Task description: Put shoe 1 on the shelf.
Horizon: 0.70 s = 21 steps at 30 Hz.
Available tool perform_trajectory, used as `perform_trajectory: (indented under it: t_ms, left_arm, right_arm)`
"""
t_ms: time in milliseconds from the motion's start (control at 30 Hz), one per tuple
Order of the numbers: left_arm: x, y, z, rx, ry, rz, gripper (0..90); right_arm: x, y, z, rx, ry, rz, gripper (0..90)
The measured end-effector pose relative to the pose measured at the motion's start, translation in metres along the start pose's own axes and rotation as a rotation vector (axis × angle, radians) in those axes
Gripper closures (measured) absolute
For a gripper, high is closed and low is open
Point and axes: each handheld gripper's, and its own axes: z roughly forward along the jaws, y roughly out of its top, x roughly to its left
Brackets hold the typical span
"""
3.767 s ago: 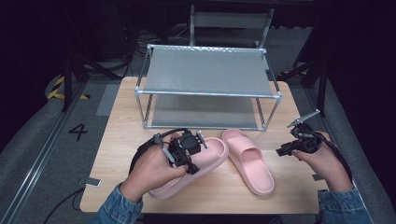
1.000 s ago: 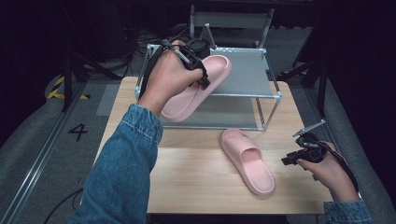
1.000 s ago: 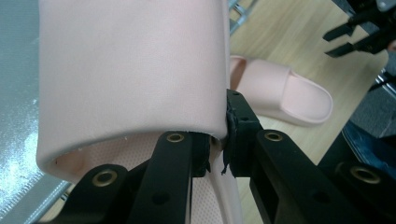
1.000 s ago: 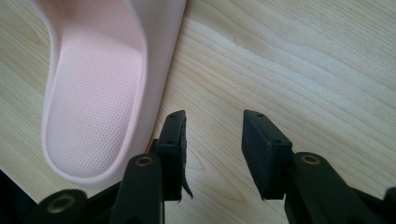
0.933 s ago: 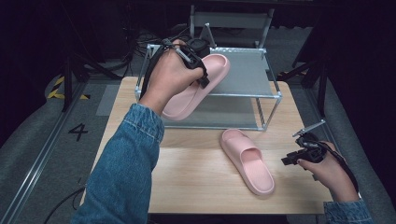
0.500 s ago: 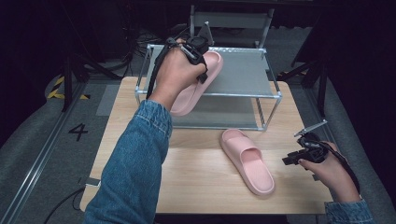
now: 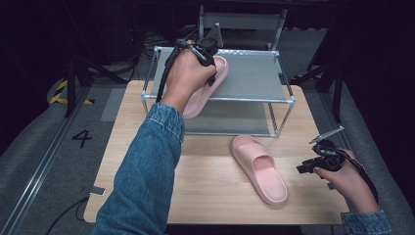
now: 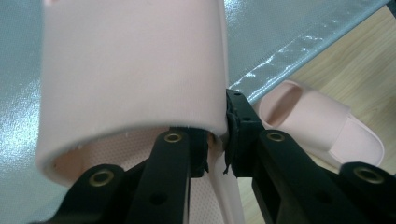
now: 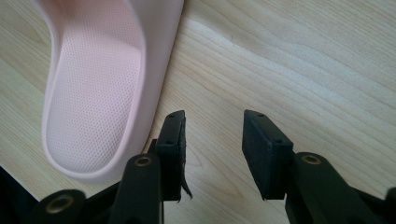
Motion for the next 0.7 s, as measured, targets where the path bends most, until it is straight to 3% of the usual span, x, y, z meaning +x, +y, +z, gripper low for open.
perform_trajectory:
  t_ms: [100,233,333,400,600,700]
  left_arm:
    - [-0.001,-0.001,-0.002,-0.012,-0.001,-0.006,73.1]
    - [-0.004,-0.009,-0.011,-0.052,-0.002,0.032,68.4]
    - [-0.007,-0.019,-0.019,-0.080,-0.027,0.067,65.7]
    - [-0.009,-0.032,-0.025,-0.120,-0.033,0.093,65.4]
    - [-0.010,-0.070,-0.041,-0.229,-0.025,0.120,69.9]
    - [-0.009,-0.090,-0.048,-0.255,-0.035,0.127,72.2]
  right_arm:
    - [0.002,0.001,0.000,0.000,-0.001,0.001,60.9]
    - [0.002,0.002,-0.001,-0.007,0.000,-0.003,60.7]
    - [0.001,0.003,-0.001,-0.006,-0.001,-0.005,60.6]
    - [0.001,0.004,0.000,-0.004,-0.001,-0.007,60.6]
    - [0.004,0.009,0.001,-0.002,0.000,-0.016,60.5]
    - [0.005,0.011,0.002,-0.003,0.001,-0.020,60.5]
